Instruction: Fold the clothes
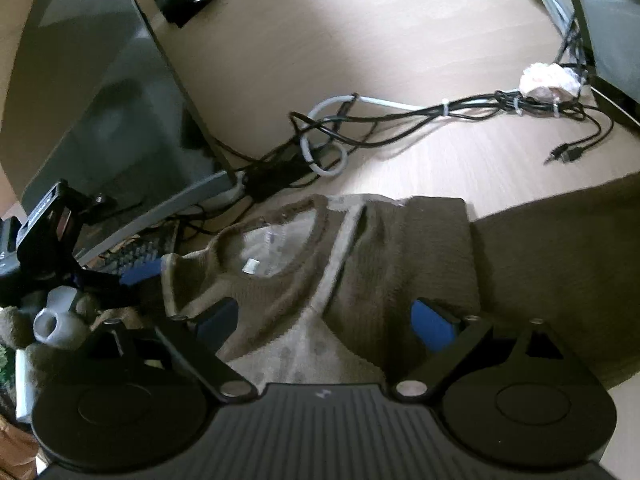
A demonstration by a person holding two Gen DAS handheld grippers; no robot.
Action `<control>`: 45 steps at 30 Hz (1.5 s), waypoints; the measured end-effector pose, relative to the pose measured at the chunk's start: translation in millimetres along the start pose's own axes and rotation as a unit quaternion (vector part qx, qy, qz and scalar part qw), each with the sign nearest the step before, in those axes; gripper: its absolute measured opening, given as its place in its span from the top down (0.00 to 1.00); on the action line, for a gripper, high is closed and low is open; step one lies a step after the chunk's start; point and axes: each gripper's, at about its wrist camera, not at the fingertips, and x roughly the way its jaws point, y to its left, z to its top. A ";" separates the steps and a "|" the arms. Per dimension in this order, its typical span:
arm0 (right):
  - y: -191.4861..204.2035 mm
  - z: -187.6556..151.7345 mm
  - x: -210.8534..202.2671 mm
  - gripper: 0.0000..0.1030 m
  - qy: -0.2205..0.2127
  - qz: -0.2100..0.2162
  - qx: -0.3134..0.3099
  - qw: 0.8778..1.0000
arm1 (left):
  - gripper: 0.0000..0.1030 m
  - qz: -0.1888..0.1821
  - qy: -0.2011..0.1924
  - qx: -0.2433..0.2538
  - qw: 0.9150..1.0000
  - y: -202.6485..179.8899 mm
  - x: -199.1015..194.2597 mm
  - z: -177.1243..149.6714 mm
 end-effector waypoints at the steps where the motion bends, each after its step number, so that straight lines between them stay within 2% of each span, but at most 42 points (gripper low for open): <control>1: 1.3 0.1 -0.2 0.06 0.002 0.001 -0.004 1.000 | 0.06 0.000 -0.004 0.000 1.000 1.4 -4.0 4.5; 4: 8.3 -1.4 -0.1 0.06 0.006 -0.005 -0.025 1.000 | 0.06 0.007 -0.009 0.004 1.000 5.3 -11.2 12.8; 6: 14.9 -2.9 -0.6 0.06 0.008 -0.013 -0.046 0.999 | 0.06 0.011 0.003 0.010 1.000 3.9 -10.2 13.2; 8: 22.9 -5.2 -3.5 0.06 0.009 -0.025 -0.077 0.997 | 0.05 0.025 0.046 0.034 0.998 2.0 -3.7 9.8; 11: 33.1 -9.9 -9.8 0.06 0.012 -0.033 -0.120 0.992 | 0.05 0.035 0.119 0.075 0.989 -2.2 11.9 -3.3; 15: 39.6 -20.5 -10.8 0.04 0.023 -0.039 -0.147 0.988 | 0.05 0.031 0.159 0.047 0.986 6.1 34.0 -18.2; 19: 46.3 -30.9 -9.7 0.04 0.026 -0.059 -0.181 0.981 | 0.05 0.006 0.139 0.029 0.990 5.4 42.5 -23.1; 23: 52.6 -33.8 -14.6 0.02 0.017 -0.066 -0.206 0.976 | 0.05 -0.018 0.059 -0.011 0.998 6.9 30.8 -11.0; 25: 53.8 -33.4 -17.3 0.02 0.010 -0.071 -0.210 0.975 | 0.05 -0.015 0.011 -0.022 1.000 9.8 15.4 -2.4; 28: 57.0 -30.1 -20.1 0.02 -0.007 -0.077 -0.219 0.973 | 0.05 -0.008 -0.059 -0.010 0.998 8.0 -10.7 14.2; 32: 61.8 -22.8 -14.2 0.00 -0.018 -0.080 -0.226 0.971 | 0.05 0.037 -0.119 0.041 0.991 -4.1 -38.0 38.3; 35: 64.7 -21.1 -5.5 0.00 -0.016 -0.079 -0.227 0.971 | 0.05 0.081 -0.111 0.087 0.987 -14.7 -42.6 42.1; 37: 67.5 -22.4 -2.5 0.00 -0.011 -0.074 -0.225 0.971 | 0.05 0.094 -0.088 0.100 0.987 -17.3 -40.2 36.6; 41: 74.8 -27.9 1.6 0.00 0.003 -0.075 -0.234 0.969 | 0.05 0.109 -0.042 0.108 0.987 -15.7 -35.7 21.8; 45: 89.0 -26.0 2.7 0.00 0.003 -0.066 -0.249 0.966 | 0.05 0.127 0.026 0.103 0.986 -6.5 -31.3 8.3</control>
